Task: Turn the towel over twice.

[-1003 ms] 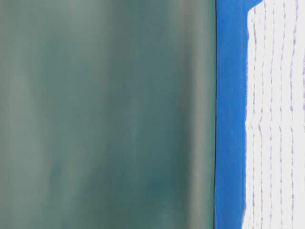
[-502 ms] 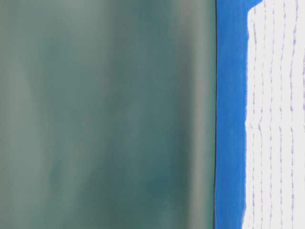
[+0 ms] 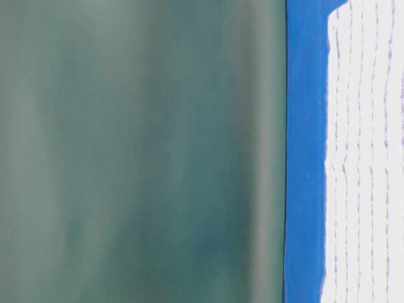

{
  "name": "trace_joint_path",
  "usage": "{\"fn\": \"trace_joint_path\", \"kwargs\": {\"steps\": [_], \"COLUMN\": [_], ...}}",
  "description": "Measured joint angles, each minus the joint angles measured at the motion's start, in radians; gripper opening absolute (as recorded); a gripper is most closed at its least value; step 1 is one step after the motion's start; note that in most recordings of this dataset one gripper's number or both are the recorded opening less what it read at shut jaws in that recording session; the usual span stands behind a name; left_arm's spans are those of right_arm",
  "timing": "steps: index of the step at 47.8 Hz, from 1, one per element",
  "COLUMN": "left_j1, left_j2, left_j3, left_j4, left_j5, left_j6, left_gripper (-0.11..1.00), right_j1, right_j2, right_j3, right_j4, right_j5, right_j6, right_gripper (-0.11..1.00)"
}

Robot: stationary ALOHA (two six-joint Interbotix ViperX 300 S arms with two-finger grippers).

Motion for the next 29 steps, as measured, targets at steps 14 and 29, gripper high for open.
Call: {"fn": "trace_joint_path", "kwargs": {"steps": [14, 29], "left_j1": [0.002, 0.000], "left_j2": [0.000, -0.002], "left_j3": [0.003, 0.005], "left_j4": [0.002, 0.000], "left_j5": [0.000, -0.002], "left_j6": [0.003, 0.003], "left_gripper": [0.81, 0.81], "right_j1": [-0.003, -0.003], "right_j2": [0.000, 0.002], "right_j3": [0.008, 0.008], "right_j4": [-0.006, -0.006], "right_j5": [-0.006, -0.012], "right_j6": [0.015, 0.015], "right_gripper": [0.57, 0.57]}}
